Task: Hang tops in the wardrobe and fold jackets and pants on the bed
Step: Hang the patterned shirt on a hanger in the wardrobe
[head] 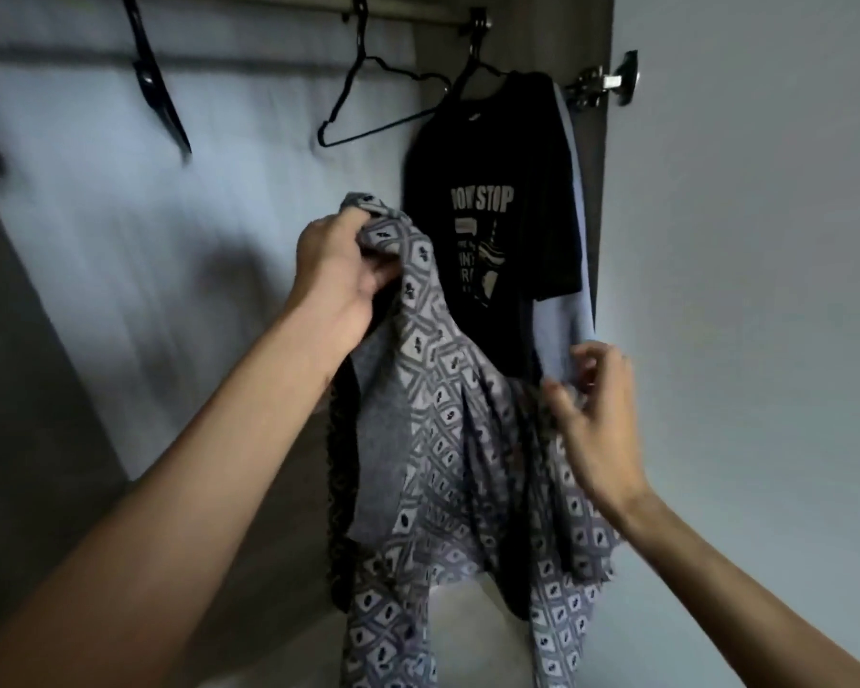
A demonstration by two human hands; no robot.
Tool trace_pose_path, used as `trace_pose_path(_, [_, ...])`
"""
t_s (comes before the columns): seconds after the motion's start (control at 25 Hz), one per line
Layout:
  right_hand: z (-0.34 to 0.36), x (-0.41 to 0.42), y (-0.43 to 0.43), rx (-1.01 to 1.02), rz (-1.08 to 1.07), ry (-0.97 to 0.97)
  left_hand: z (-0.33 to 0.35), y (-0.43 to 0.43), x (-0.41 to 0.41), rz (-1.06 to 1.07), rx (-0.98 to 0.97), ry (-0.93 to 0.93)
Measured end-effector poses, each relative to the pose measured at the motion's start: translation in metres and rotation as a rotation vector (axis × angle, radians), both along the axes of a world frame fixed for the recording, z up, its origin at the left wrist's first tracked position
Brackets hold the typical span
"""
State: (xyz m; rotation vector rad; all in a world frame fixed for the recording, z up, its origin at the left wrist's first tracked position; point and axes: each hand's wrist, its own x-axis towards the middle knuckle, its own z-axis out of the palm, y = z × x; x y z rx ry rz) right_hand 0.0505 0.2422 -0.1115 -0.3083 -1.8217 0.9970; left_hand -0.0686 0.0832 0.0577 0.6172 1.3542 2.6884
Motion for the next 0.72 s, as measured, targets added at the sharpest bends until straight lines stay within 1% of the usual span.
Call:
trace_pose_path(0.04, [0.002,-0.001,-0.020,0.097,0.105,0.059,0.000,0.005,-0.001,-0.040,0.001,0.007])
trace_pose_path(0.08, [0.005,-0.003,-0.040,0.179,0.214,0.041,-0.001,0.011,-0.001,-0.065,-0.002,0.019])
trace_pose_path(0.12, [0.007,-0.008,-0.056,0.239,0.288,-0.041,-0.002,0.017,0.001,-0.073,-0.003,0.032])
trace_pose_path(0.16, [0.007,-0.014,-0.066,0.275,0.313,-0.146,-0.003,0.023,0.002,-0.067,0.002,0.044])
trace_pose_path(0.2, [0.005,-0.022,-0.070,0.270,0.292,-0.229,-0.004,0.028,0.004,-0.050,0.008,0.054])
trace_pose_path(0.24, [0.004,-0.029,-0.066,0.230,0.259,-0.253,-0.004,0.032,0.006,-0.032,0.010,0.070])
trace_pose_path(0.32, [0.003,-0.039,-0.043,0.094,0.250,-0.148,-0.002,0.034,0.005,0.033,-0.026,0.123])
trace_pose_path(0.36, [0.005,-0.041,-0.029,0.001,0.298,-0.093,-0.002,0.033,0.003,0.089,-0.067,0.159])
trace_pose_path(0.4, [0.011,-0.042,-0.015,-0.131,0.388,-0.045,-0.002,0.031,0.000,0.151,-0.126,0.194])
trace_pose_path(0.48, [0.030,-0.039,0.009,-0.470,0.597,-0.005,-0.007,0.027,-0.011,0.261,-0.287,0.233])
trace_pose_path(0.56, [0.054,-0.033,0.027,-0.745,0.764,-0.071,-0.018,0.026,-0.023,0.302,-0.422,0.234])
trace_pose_path(0.6, [0.066,-0.030,0.035,-0.807,0.799,-0.120,-0.026,0.028,-0.028,0.292,-0.491,0.239])
trace_pose_path(0.64, [0.076,-0.026,0.042,-0.822,0.815,-0.152,-0.035,0.029,-0.032,0.257,-0.571,0.247])
trace_pose_path(0.72, [0.091,-0.022,0.053,-0.812,0.817,-0.173,-0.051,0.031,-0.036,0.120,-0.722,0.273])
